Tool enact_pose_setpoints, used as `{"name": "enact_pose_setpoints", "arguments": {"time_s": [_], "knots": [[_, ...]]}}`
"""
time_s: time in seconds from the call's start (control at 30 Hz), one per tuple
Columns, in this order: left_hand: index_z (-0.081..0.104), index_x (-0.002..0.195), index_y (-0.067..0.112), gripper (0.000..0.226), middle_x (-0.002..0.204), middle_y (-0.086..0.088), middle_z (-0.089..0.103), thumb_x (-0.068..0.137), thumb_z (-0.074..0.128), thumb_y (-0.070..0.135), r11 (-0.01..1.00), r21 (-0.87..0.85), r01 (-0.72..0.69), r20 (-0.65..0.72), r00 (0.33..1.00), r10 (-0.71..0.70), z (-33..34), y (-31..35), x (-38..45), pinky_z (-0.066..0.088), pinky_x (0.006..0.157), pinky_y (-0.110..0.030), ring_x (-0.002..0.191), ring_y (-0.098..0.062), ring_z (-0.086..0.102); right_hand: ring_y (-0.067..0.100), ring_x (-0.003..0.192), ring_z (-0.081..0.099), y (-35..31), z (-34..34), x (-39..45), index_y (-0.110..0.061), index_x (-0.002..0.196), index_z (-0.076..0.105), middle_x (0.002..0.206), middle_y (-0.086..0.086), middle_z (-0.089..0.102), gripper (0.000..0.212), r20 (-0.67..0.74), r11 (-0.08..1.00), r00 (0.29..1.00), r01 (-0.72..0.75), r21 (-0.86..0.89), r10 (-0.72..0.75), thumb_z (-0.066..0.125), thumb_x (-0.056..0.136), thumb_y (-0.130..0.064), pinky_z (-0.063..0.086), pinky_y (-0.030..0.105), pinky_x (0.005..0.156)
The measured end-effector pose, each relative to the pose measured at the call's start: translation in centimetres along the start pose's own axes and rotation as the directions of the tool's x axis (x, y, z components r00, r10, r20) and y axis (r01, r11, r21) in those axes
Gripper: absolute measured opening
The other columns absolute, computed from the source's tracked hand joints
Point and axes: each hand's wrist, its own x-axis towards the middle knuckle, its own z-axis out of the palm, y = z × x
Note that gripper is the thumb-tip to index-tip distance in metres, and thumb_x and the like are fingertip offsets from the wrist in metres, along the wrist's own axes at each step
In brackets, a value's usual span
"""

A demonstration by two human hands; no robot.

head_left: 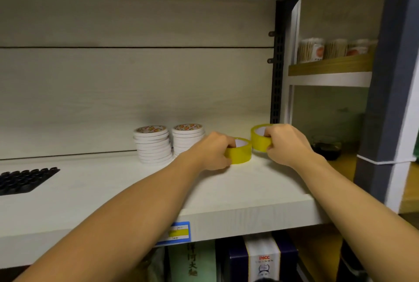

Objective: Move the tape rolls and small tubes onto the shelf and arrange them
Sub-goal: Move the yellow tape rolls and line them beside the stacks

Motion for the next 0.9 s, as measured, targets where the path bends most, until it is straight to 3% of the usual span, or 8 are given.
{"name": "enact_pose_setpoints", "arguments": {"time_s": [0.23,0.33,0.47,0.53,0.7,0.9], "knots": [[0.067,0.119,0.018,0.034,0.115,0.0,0.069,0.085,0.068,0.025,0.999,-0.047,0.017,-0.065,0.998,-0.02,-0.4,-0.2,0.1,0.055,0.087,-0.036,0.103,-0.017,0.062,0.026,0.076,0.059,0.4,0.4,0.0,-0.022,0.088,0.063,0.083,0.003,0.061,0.013,0.173,0.999,0.985,0.025,-0.024,-0.02,0.058,0.082,-0.012,0.052,0.037,0.06],[0.066,0.121,0.02,0.033,0.117,0.001,0.068,0.088,0.064,0.026,1.0,0.002,0.031,-0.069,0.997,-0.031,-0.8,0.0,-0.1,0.055,0.087,-0.04,0.105,-0.017,0.062,0.026,0.077,0.059,0.4,0.6,0.0,-0.021,0.089,0.061,0.083,0.002,0.058,0.014,0.235,1.0,0.972,0.029,-0.001,-0.028,0.06,0.083,-0.008,0.056,0.044,0.067],[0.065,0.121,0.025,0.033,0.117,0.002,0.065,0.09,0.059,0.031,0.995,0.087,0.058,-0.065,0.997,-0.052,-1.4,0.8,-0.9,0.055,0.085,-0.041,0.106,-0.019,0.059,0.026,0.077,0.06,0.4,0.5,-0.3,-0.019,0.084,0.059,0.081,0.0,0.056,0.013,0.243,1.0,0.97,0.023,0.014,-0.025,0.059,0.08,-0.006,0.056,0.042,0.066],[0.064,0.122,0.024,0.034,0.119,0.003,0.064,0.09,0.057,0.032,0.989,0.125,0.075,-0.072,0.995,-0.067,-2.1,1.4,-1.5,0.053,0.085,-0.039,0.108,-0.02,0.058,0.026,0.083,0.06,0.3,0.2,-0.5,-0.016,0.088,0.06,0.089,0.002,0.057,0.01,0.221,0.999,0.975,0.0,0.033,-0.007,0.058,0.08,-0.01,0.055,0.042,0.07],[0.063,0.123,0.024,0.035,0.126,0.003,0.062,0.09,0.056,0.032,0.949,0.264,0.17,-0.156,0.979,-0.132,-5.1,1.5,-3.9,0.052,0.086,-0.038,0.117,-0.024,0.057,0.028,0.104,0.058,-0.2,-0.9,-1.0,-0.013,0.118,0.058,0.113,0.006,0.059,0.035,0.051,0.999,0.998,0.045,-0.014,-0.044,0.058,0.087,-0.029,0.049,0.037,0.083],[0.066,0.111,0.022,0.026,0.114,0.001,0.067,0.088,0.054,0.028,0.892,0.297,0.342,-0.231,0.932,-0.281,-10.5,1.0,-10.5,0.054,0.079,-0.04,0.106,-0.027,0.061,0.027,0.118,0.053,-2.7,-3.1,-2.2,-0.017,0.131,0.053,0.127,0.003,0.055,0.043,-0.016,0.991,0.992,0.129,0.045,-0.128,0.057,0.088,-0.026,0.047,0.041,0.096]]}}
